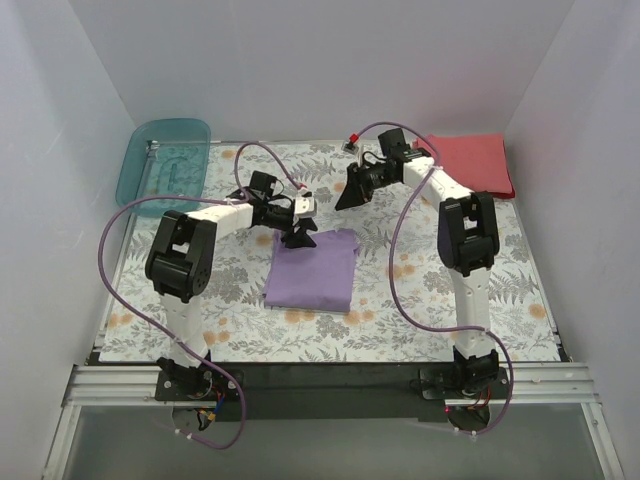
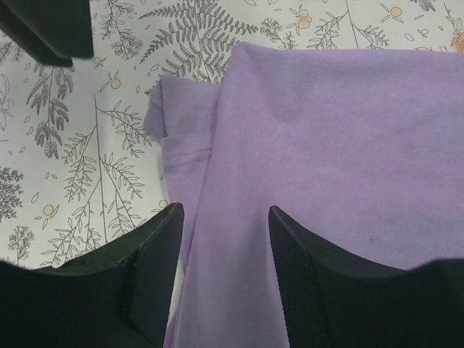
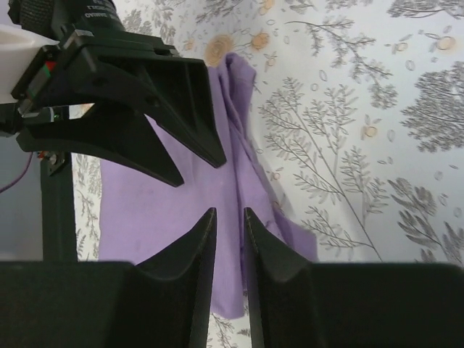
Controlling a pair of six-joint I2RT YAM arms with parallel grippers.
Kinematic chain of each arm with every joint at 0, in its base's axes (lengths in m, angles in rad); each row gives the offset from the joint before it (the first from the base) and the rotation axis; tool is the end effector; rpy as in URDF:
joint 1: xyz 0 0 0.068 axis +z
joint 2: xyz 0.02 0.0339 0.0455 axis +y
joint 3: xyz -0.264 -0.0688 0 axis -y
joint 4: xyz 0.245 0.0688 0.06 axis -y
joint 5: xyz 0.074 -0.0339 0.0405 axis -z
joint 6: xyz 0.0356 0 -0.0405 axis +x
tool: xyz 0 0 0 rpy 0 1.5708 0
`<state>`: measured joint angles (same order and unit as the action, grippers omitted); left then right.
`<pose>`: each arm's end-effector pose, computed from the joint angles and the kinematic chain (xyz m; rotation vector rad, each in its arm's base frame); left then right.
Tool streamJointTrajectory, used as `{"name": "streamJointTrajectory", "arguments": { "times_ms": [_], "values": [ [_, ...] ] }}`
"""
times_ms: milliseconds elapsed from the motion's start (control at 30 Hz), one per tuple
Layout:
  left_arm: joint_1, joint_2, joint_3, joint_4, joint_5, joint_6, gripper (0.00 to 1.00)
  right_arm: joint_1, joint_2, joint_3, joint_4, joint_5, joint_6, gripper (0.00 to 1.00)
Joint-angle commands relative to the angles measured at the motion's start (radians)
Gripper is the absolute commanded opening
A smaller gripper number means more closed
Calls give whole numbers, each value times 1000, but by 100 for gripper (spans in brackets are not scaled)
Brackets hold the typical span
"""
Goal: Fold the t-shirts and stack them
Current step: Fold the tshirt
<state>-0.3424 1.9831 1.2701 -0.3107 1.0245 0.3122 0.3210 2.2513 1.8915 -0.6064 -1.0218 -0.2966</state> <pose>0.3651 -0.1624 0.1615 1.0882 2.0710 -1.3091 0.4546 0.1832 0.2124 -1.0645 2.0354 1.2768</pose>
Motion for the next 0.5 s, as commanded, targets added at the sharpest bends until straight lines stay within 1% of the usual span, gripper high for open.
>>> {"name": "streamJointTrajectory", "arguments": {
  "times_ms": [0,67,267,400,433,467],
  "values": [
    [-20,-4,23,5,-9,57,49,23,16,-25,72,-64,71,27],
    [-21,13,21,4,-21,83,49,29,24,-32,79,-66,73,27],
    [-27,48,40,-5,-29,85,47,52,54,-45,88,-80,82,27],
    [-33,56,49,-14,-27,87,36,72,76,-43,103,-81,88,26],
    [-33,48,49,-16,-26,87,28,75,85,-43,106,-86,91,26],
    [-32,40,43,-13,-21,85,26,78,91,-43,111,-90,96,26]
  ]
}}
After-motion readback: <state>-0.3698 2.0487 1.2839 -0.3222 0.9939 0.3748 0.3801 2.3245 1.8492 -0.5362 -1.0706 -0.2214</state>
